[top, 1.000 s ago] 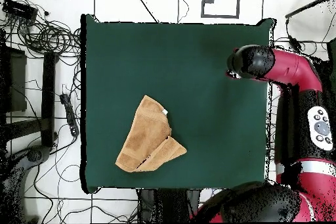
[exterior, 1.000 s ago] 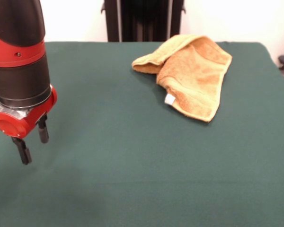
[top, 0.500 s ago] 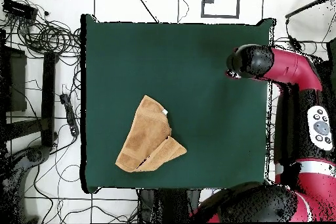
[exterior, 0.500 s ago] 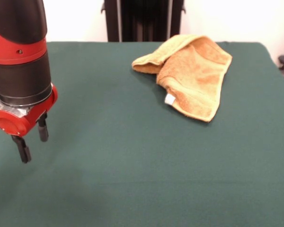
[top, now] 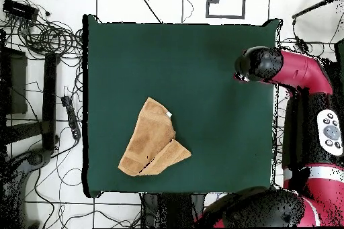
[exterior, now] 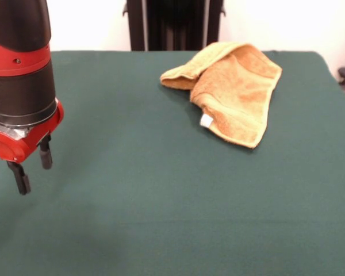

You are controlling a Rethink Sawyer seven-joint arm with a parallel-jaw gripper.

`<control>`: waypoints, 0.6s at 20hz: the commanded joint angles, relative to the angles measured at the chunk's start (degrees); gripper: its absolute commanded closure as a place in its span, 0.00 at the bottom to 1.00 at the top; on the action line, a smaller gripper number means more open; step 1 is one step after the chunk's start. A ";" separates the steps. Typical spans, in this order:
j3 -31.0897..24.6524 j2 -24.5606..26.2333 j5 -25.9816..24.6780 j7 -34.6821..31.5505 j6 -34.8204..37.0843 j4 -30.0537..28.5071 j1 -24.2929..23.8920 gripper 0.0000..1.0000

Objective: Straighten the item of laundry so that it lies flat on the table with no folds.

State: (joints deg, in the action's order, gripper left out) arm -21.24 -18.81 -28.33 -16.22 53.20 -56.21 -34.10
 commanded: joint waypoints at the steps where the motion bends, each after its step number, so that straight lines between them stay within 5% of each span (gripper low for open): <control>1: -0.63 -0.25 2.47 -10.56 1.03 -7.59 3.20 0.00; 12: -0.38 -1.61 2.62 -11.85 0.13 -9.70 3.65 0.00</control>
State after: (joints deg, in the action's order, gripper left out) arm -21.10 -19.07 -28.18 -16.22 53.20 -57.31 -34.10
